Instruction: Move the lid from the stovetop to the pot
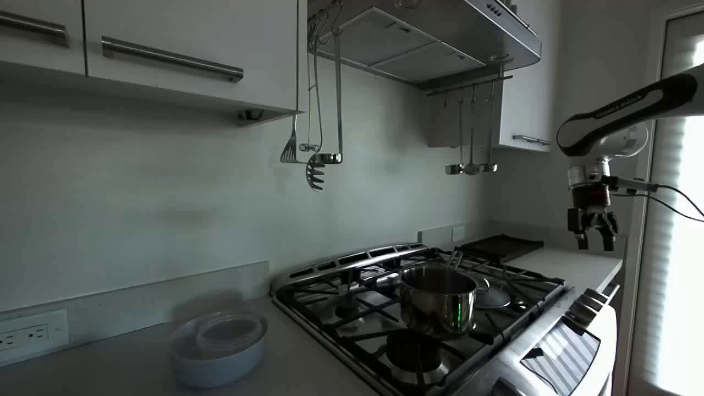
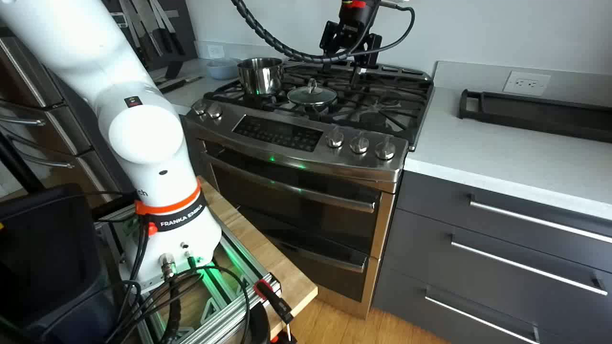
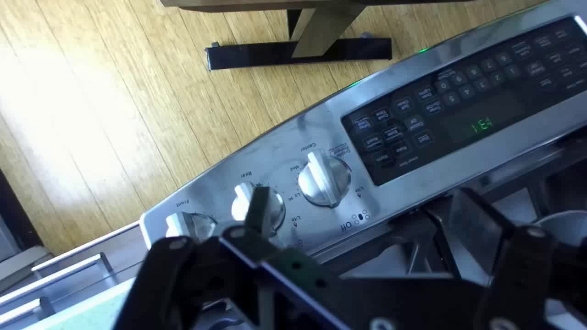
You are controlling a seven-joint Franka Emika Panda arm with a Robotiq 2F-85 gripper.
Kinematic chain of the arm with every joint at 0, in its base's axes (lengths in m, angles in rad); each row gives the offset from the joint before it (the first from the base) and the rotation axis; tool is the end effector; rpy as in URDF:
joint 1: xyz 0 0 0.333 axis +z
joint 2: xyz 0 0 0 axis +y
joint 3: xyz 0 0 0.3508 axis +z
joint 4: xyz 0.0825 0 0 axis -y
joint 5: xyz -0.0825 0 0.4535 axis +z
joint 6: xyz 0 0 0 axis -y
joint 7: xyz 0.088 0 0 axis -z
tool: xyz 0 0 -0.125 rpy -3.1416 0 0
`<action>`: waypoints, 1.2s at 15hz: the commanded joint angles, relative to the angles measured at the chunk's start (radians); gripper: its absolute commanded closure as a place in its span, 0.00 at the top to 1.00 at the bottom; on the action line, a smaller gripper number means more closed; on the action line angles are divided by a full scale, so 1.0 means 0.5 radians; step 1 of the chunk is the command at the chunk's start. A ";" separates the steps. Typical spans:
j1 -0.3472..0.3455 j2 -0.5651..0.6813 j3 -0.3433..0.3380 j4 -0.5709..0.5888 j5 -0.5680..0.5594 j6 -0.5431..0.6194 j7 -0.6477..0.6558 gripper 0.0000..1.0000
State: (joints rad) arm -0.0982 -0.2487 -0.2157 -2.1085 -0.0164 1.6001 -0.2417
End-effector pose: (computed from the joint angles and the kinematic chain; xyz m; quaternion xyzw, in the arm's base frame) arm 0.4788 -0.1632 0.4966 -0.9907 0.0278 0.1223 0.0532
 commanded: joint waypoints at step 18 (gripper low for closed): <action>0.331 0.224 0.287 0.014 0.700 0.634 -0.787 1.00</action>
State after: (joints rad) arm 0.0380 -0.1772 -0.0902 -2.1032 0.2655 1.8864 -0.5146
